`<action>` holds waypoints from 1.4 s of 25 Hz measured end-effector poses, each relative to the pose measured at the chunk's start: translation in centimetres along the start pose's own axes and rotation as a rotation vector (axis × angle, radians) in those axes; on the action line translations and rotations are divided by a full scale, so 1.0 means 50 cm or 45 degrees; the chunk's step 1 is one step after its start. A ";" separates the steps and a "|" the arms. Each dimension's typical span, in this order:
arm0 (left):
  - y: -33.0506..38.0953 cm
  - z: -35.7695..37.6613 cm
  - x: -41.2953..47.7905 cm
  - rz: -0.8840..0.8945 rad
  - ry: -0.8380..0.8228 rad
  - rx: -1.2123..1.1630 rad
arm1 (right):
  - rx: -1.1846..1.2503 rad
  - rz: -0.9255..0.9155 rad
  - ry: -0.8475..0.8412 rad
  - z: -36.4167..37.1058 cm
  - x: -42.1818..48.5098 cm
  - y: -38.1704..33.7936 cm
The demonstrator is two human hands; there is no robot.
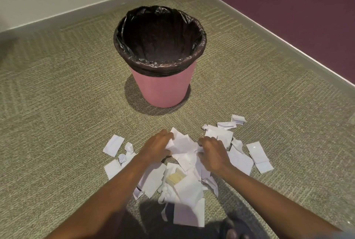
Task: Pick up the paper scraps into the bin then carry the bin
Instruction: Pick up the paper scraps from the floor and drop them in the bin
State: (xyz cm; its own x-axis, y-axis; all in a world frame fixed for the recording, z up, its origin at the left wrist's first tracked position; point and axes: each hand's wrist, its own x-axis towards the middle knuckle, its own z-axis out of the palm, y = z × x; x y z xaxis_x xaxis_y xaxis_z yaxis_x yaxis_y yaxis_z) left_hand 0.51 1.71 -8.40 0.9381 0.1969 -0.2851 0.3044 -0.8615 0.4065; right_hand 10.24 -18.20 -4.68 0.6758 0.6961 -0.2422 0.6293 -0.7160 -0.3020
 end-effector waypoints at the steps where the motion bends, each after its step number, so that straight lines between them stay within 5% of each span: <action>1: -0.002 0.000 -0.006 -0.001 0.000 -0.053 | 0.032 0.027 -0.001 -0.002 -0.004 0.004; 11: 0.000 -0.015 -0.042 -0.208 0.036 -0.313 | 0.141 0.054 0.075 -0.013 -0.039 0.010; 20: -0.002 -0.018 -0.068 -0.171 0.087 -0.465 | 0.216 0.096 0.191 -0.073 -0.050 0.003; 26: 0.037 -0.059 -0.062 -0.212 0.116 -0.741 | 0.667 0.335 0.102 -0.128 -0.052 0.068; 35: 0.096 -0.194 -0.082 -0.213 0.125 -1.146 | 1.366 0.445 0.308 -0.156 -0.069 0.109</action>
State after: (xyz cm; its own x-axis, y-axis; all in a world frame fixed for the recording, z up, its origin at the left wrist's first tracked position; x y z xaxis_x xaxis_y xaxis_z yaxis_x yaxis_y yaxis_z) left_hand -0.27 1.32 3.16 0.8676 0.3604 -0.3426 0.4126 -0.1373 0.9005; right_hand 14.33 -24.92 1.73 0.8778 0.3572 -0.3192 -0.1784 -0.3747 -0.9098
